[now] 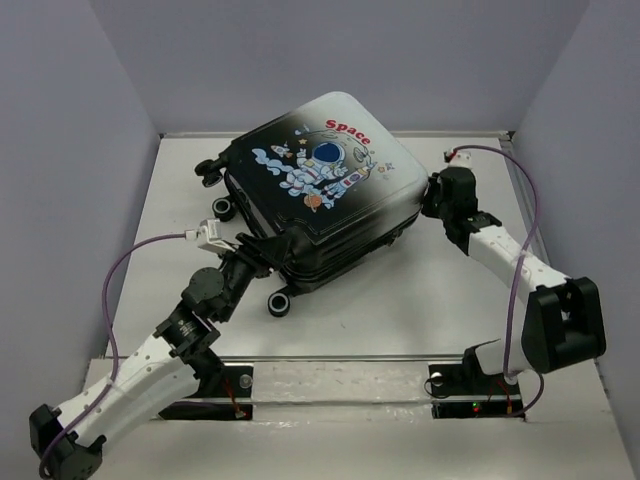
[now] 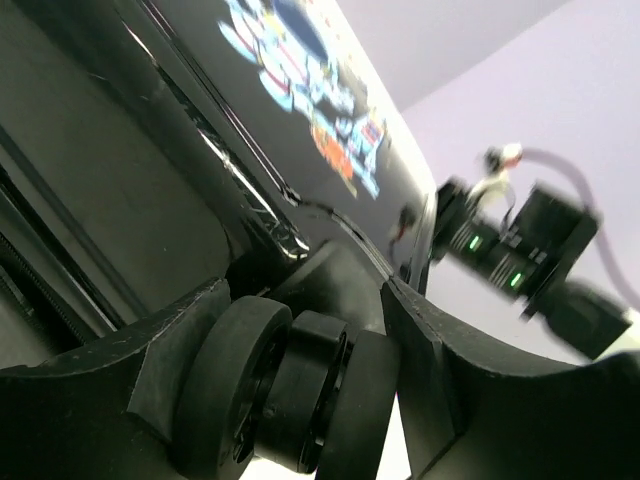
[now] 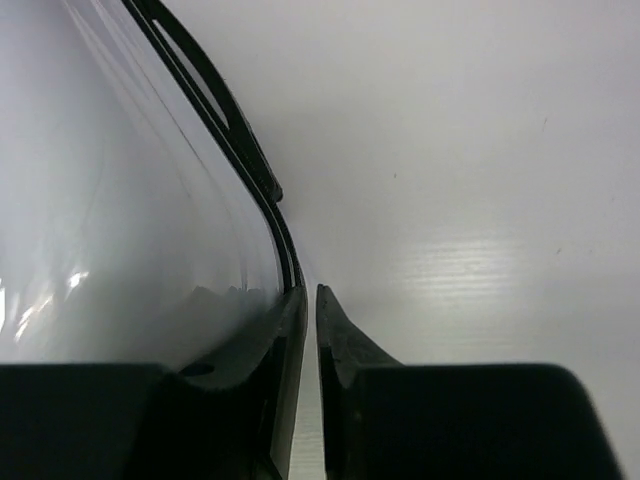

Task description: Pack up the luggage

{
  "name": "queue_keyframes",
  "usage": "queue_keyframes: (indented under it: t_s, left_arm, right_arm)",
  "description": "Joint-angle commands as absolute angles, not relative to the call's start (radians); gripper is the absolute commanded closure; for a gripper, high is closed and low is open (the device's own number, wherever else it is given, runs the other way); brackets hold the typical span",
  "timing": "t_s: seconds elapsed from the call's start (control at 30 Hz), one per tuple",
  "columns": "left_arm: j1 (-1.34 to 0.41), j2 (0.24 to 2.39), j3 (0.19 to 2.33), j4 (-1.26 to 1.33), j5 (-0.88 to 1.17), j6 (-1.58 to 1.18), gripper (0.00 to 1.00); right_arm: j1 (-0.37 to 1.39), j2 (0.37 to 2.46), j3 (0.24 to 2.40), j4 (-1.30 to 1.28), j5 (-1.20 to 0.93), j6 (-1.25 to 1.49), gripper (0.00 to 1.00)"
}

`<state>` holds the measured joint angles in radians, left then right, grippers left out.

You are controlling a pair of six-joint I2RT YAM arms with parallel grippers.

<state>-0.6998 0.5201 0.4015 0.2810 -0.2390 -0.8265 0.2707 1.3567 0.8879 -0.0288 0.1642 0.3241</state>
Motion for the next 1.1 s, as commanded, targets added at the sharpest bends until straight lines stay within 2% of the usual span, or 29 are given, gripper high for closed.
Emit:
queue_keyframes:
  t_s: [0.0, 0.03, 0.07, 0.13, 0.2, 0.3, 0.33, 0.37, 0.43, 0.53, 0.7, 0.93, 1.07]
  left_arm:
    - [-0.891, 0.64, 0.422, 0.426, -0.284, -0.818, 0.94]
    - [-0.893, 0.652, 0.428, 0.434, -0.287, -0.802, 0.94]
    - [-0.893, 0.669, 0.437, 0.436, -0.304, -0.766, 0.94]
    - [-0.893, 0.69, 0.468, 0.439, -0.314, -0.735, 0.94]
    - [-0.893, 0.709, 0.5, 0.433, -0.313, -0.689, 0.94]
    - [-0.891, 0.736, 0.511, 0.439, -0.311, -0.67, 0.94]
    - [-0.891, 0.742, 0.512, 0.442, -0.311, -0.664, 0.94]
    - [-0.89, 0.749, 0.509, 0.443, -0.311, -0.664, 0.94]
    - [-0.89, 0.746, 0.499, 0.454, -0.305, -0.67, 0.94]
    - [-0.89, 0.73, 0.492, 0.456, -0.293, -0.683, 0.94]
    - [-0.89, 0.693, 0.482, 0.44, -0.281, -0.706, 0.94]
    - [-0.888, 0.683, 0.459, 0.443, -0.269, -0.732, 0.94]
    - [-0.888, 0.673, 0.453, 0.453, -0.249, -0.735, 0.94]
  right_arm:
    - [0.311, 1.338, 1.065, 0.043, -0.152, 0.287, 0.74]
    - [0.311, 1.319, 1.059, 0.023, -0.126, 0.278, 0.67]
    - [0.301, 1.271, 1.034, -0.012, -0.073, 0.264, 0.52]
    - [0.301, 1.209, 1.011, -0.079, -0.01, 0.246, 0.36]
    - [0.301, 1.088, 0.944, -0.142, -0.005, 0.233, 0.34]
    - [0.301, 0.953, 0.83, -0.141, -0.076, 0.267, 0.46]
    - [0.301, 0.887, 0.743, -0.12, -0.128, 0.285, 0.55]
    - [0.301, 0.868, 0.703, -0.097, -0.225, 0.297, 0.73]
    - [0.301, 0.87, 0.613, -0.011, -0.25, 0.331, 0.8]
    - [0.301, 0.916, 0.561, 0.112, -0.225, 0.331, 0.81]
    - [0.301, 1.06, 0.442, 0.54, -0.299, 0.279, 0.59]
    - [0.206, 1.337, 0.483, 0.78, -0.359, 0.264, 0.58]
    - [0.206, 1.442, 0.538, 0.801, -0.357, 0.21, 0.56]
